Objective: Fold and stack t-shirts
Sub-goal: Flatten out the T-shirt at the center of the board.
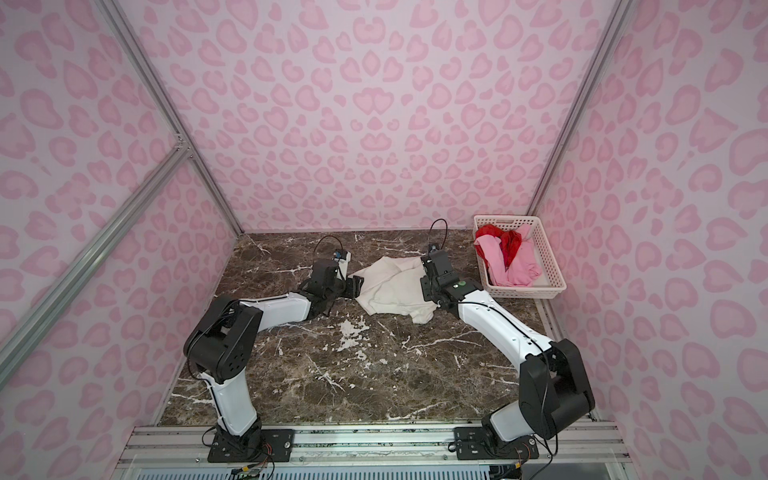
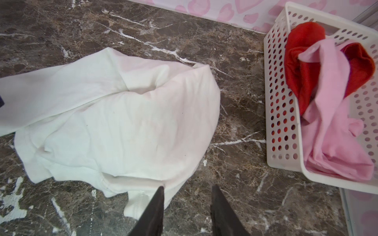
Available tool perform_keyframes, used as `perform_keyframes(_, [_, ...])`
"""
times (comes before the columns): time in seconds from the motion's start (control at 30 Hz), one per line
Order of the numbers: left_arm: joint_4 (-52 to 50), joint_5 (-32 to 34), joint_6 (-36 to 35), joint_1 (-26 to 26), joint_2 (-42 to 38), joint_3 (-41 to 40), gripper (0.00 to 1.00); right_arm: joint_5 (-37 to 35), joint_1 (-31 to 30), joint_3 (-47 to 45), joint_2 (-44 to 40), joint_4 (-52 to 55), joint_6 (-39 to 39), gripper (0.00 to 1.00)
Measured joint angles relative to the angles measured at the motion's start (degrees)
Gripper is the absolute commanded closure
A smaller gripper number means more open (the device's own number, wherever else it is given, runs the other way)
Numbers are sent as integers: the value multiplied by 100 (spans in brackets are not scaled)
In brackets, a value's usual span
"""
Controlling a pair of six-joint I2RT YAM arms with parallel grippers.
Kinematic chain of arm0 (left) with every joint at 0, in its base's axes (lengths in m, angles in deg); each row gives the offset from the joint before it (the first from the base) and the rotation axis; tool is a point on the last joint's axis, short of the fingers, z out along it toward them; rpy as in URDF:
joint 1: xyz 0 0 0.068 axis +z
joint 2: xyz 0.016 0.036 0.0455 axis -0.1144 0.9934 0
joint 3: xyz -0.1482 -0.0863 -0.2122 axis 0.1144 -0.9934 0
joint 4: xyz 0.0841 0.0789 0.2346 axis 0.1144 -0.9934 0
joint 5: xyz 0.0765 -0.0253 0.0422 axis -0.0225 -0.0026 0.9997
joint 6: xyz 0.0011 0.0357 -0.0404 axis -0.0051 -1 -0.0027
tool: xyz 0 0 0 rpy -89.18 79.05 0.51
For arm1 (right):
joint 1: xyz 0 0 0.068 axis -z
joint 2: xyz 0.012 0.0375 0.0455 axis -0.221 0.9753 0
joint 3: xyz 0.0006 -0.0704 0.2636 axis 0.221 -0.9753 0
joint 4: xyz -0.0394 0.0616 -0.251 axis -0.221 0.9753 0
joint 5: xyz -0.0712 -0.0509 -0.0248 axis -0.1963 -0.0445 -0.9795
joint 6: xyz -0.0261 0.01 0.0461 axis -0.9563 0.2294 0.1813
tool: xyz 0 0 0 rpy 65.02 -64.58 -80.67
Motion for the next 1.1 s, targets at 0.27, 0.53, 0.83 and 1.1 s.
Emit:
perform_keyframes(0.27, [-1099,188,140,-4,479,614,45,-52,68,-83,39,-46,-22,61])
perform_keyframes(0.53, [-1558,315,125,2,774,973,80,-37,63,-81,83,-87,-20,61])
perform_keyframes(0.83, [-1980,280,114,0,428,1062,95,190,39,-136,74,-142,-15,62])
perform_keyframes(1.1, [-2590,649,-164,-9,-529,1759,95,890,-625,-229,455,-262,26,62])
